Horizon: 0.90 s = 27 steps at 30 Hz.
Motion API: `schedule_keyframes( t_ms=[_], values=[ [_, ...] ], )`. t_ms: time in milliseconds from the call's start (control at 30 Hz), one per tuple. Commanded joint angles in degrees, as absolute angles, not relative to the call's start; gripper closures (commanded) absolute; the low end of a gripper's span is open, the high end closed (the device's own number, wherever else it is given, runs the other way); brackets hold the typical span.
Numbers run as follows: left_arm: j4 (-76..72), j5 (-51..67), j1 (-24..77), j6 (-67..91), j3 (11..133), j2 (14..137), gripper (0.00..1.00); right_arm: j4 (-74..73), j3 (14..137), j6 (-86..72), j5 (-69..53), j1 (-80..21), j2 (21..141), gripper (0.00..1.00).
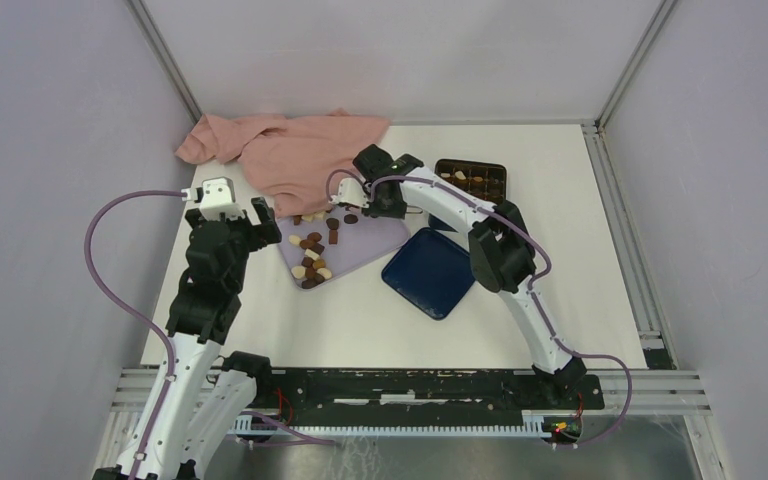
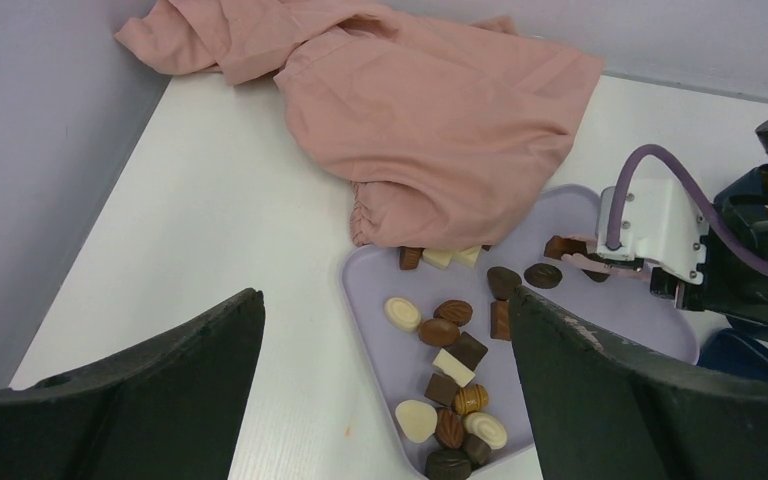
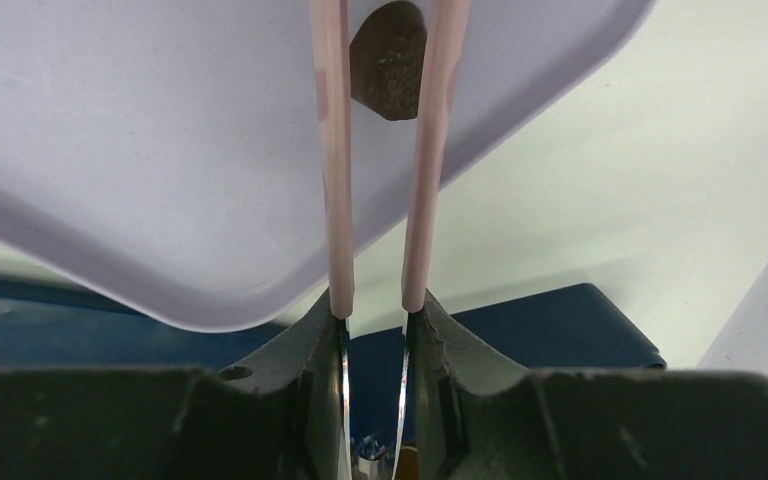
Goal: Pack the chocolate
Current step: Pick up the fake chocolate from the plate, then place the fake chocolate in the packing box.
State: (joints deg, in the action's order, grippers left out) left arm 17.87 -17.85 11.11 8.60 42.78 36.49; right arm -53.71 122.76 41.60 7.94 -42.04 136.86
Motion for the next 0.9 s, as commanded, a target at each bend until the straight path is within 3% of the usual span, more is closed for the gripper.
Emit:
schedule_keyframes(
  t_ms=[0, 433, 867],
  values=[
    [16.06, -17.89, 11.11, 5.42, 43.24, 36.30, 0.04, -53.37, 123.31, 40.28, 6.28, -42.40, 130.51, 0.90],
    [16.17, -18.84, 11.07, 5.29, 43.24, 36.32, 0.04, -54.62, 115.10, 39.38, 0.17, -39.22, 116.39, 0.90],
    [16.14, -17.88, 11.09, 5.50, 43.29, 36.89, 0.04, -45.59, 85.19, 40.94, -9.69, -17.42, 97.52, 0.88]
  ],
)
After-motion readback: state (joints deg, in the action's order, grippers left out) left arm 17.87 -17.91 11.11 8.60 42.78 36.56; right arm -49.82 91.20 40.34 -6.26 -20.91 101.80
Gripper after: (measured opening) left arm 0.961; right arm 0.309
